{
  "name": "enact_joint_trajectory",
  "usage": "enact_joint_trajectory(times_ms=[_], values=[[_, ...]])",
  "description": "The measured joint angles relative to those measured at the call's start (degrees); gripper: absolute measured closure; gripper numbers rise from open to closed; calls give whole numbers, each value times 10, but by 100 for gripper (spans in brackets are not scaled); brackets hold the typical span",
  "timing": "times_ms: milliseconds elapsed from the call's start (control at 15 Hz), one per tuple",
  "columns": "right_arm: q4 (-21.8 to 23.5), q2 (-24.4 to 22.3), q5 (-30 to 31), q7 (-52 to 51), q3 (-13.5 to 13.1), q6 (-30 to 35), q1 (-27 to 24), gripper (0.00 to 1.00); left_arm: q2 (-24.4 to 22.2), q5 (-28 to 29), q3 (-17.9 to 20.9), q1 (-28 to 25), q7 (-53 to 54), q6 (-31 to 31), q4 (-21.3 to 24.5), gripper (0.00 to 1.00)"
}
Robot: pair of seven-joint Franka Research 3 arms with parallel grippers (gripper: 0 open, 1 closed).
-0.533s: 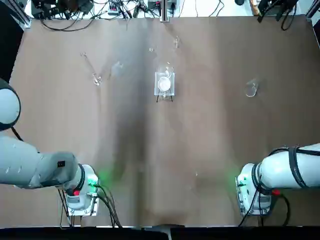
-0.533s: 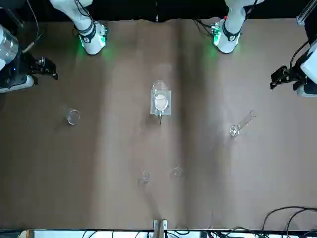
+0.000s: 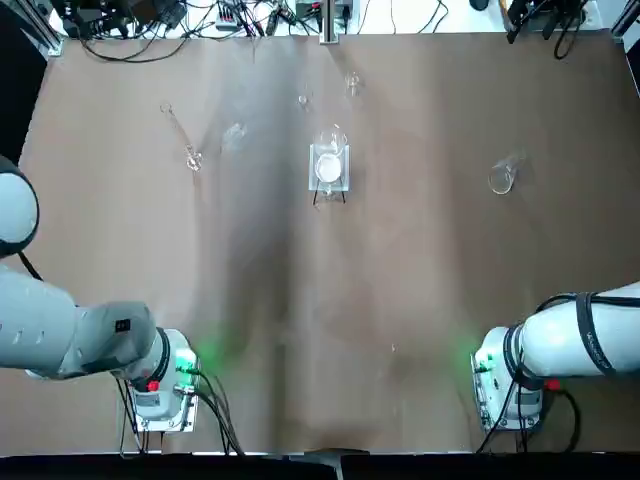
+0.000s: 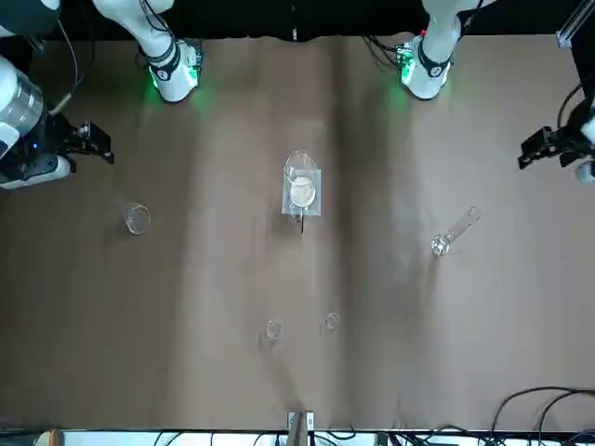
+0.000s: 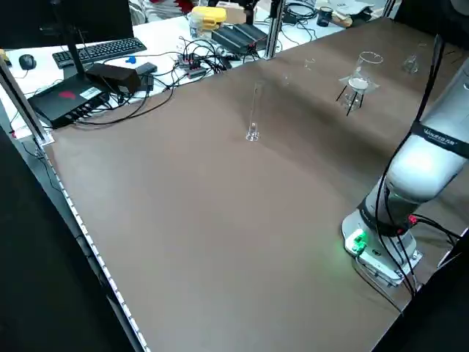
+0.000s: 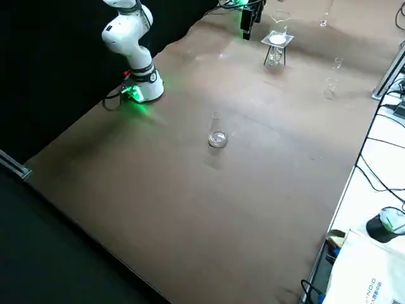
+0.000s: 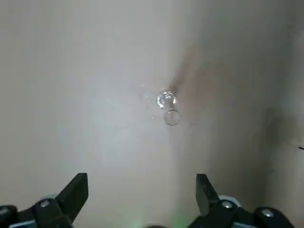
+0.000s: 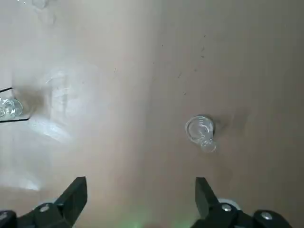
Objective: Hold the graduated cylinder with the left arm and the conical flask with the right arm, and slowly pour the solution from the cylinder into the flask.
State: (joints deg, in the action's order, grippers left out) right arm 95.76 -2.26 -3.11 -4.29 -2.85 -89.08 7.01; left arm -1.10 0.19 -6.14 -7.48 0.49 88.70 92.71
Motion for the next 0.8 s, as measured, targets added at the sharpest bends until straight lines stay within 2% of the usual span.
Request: enact_joint_trajectory(times_ms=[133, 467, 600, 800], values=[[0, 0, 0, 0, 0, 0, 4, 0, 1, 2, 5, -25, 20, 1, 0, 0], [0, 5, 2, -2, -3, -2, 0, 0, 19, 61, 11, -36, 247, 10, -6, 0], [0, 18, 2, -55, -7, -13, -19, 0, 29, 71, 12, -46, 280, 11, -9, 0], [0, 41, 1, -186, -11, -39, -65, 0, 39, 71, 13, -54, 302, 12, -13, 0]])
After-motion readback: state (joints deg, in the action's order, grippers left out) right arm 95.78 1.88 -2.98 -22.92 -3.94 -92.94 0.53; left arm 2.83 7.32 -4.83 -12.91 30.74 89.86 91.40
